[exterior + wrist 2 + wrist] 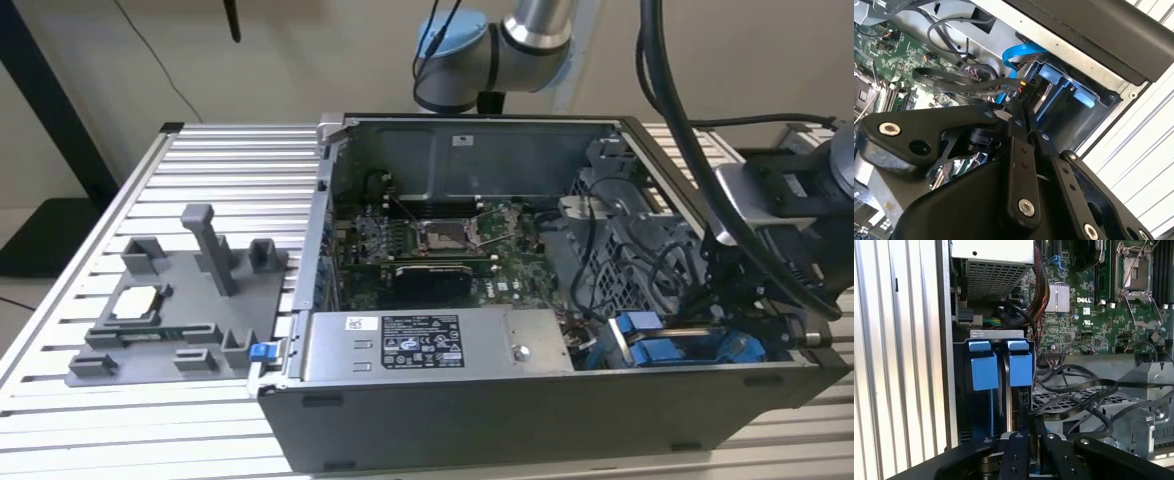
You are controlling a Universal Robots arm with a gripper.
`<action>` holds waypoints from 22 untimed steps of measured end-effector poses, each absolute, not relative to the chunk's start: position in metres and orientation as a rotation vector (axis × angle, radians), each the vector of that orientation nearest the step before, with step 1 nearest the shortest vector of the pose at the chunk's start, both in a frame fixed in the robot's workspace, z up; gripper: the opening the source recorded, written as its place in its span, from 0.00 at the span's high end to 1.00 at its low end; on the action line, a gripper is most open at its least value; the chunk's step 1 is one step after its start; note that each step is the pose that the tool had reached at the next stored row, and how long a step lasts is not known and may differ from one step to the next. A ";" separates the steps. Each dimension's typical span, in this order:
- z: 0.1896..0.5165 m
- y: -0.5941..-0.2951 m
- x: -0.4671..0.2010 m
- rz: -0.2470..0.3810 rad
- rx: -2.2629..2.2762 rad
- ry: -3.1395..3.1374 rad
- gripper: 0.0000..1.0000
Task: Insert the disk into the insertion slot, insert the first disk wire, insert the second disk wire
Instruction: 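Insert the second disk wire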
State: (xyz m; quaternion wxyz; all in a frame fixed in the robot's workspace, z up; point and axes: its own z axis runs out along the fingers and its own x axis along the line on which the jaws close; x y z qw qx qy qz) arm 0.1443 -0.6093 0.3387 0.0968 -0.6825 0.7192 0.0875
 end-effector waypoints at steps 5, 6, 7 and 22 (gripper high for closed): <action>0.337 -0.609 0.144 0.259 -2.021 2.130 1.00; 0.337 -0.609 0.144 0.259 -2.021 2.130 1.00; 0.337 -0.609 0.144 0.259 -2.021 2.130 1.00; 0.360 -0.609 0.143 0.259 -2.020 2.131 0.00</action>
